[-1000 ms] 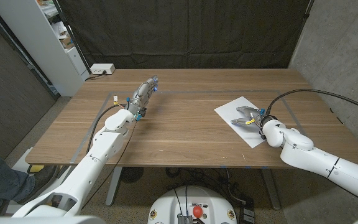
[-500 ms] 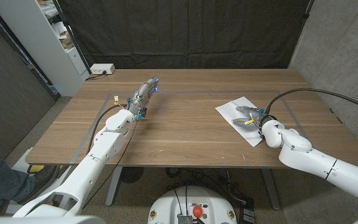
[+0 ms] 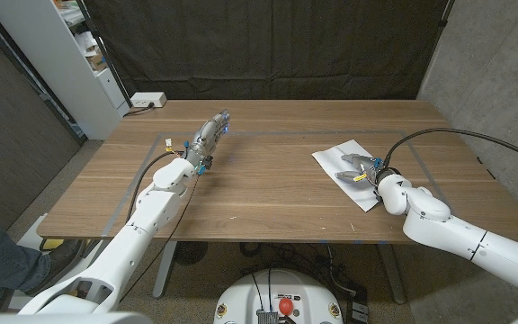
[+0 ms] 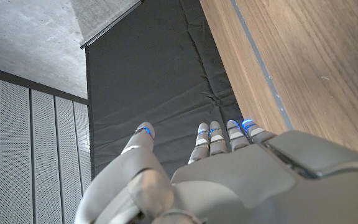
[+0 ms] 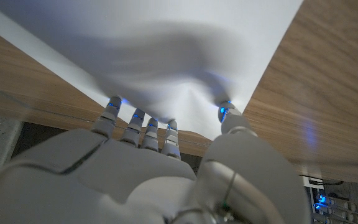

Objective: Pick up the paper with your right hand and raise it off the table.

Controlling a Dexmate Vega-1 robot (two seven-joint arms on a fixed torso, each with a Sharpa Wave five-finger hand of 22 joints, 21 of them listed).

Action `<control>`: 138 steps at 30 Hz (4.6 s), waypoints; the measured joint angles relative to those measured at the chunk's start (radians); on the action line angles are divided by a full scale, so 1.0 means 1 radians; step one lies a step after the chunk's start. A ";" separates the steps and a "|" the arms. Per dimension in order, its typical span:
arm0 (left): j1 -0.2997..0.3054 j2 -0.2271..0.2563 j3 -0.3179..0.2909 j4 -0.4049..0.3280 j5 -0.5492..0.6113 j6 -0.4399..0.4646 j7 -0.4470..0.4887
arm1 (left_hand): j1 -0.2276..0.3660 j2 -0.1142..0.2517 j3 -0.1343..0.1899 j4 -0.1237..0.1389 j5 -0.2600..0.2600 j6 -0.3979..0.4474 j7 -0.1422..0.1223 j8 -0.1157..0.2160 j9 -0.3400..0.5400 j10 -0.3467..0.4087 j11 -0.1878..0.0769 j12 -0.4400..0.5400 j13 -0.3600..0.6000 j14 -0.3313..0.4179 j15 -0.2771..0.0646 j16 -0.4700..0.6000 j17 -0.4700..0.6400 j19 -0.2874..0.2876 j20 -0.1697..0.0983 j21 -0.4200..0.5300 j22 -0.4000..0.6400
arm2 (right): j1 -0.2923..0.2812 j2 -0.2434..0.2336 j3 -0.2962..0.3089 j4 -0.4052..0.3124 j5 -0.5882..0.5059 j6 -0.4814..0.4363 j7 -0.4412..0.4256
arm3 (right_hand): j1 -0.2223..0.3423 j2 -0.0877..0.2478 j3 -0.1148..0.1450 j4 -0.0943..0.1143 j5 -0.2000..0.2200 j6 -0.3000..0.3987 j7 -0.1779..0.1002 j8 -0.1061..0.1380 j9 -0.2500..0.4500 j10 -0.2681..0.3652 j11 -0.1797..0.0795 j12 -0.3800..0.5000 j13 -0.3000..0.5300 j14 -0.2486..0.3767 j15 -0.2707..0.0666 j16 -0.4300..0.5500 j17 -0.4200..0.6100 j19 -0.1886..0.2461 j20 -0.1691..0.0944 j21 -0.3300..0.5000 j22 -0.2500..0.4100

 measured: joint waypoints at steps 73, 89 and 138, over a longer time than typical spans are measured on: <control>-0.019 -0.016 0.011 0.019 0.003 -0.003 -0.008 | -0.008 0.008 -0.006 -0.011 0.000 0.000 0.000 0.000 0.000 0.000 0.000 0.000 0.000 0.000 0.000 0.000 0.000 0.000 0.010 0.000 0.000 | -0.142 0.056 0.158 -0.077 -0.200 0.117 -0.337 | 0.307 0.178 -0.060 0.011 -0.119 0.326 -0.017 0.055 0.026 0.381 -0.097 0.190 0.102 0.508 -0.084 0.200 0.331 0.739 -0.352 0.210 0.054; -0.007 -0.011 0.010 0.000 0.003 0.000 -0.002 | -0.008 0.008 -0.002 -0.015 0.000 0.000 0.000 0.000 0.000 0.000 0.000 0.000 0.000 0.000 0.000 0.000 0.000 0.000 0.010 0.000 0.000 | -0.162 0.039 0.197 -0.091 -0.208 0.201 -0.370 | 0.307 0.178 -0.069 0.020 -0.119 0.330 -0.021 0.051 0.030 0.368 -0.102 0.190 0.107 0.493 -0.080 0.163 0.332 0.714 -0.344 0.213 0.054; 0.048 0.021 -0.013 -0.070 -0.007 -0.002 0.008 | -0.008 0.008 -0.002 -0.023 0.000 0.003 -0.004 0.000 0.000 0.000 0.000 0.000 0.000 0.000 0.000 0.000 0.000 0.000 0.010 0.000 0.000 | -0.171 0.018 0.275 -0.138 -0.295 0.350 -0.319 | 0.303 0.182 -0.073 0.024 -0.119 0.337 -0.032 0.043 0.044 0.352 -0.118 0.190 0.125 0.479 -0.080 0.099 0.344 0.635 -0.316 0.235 0.051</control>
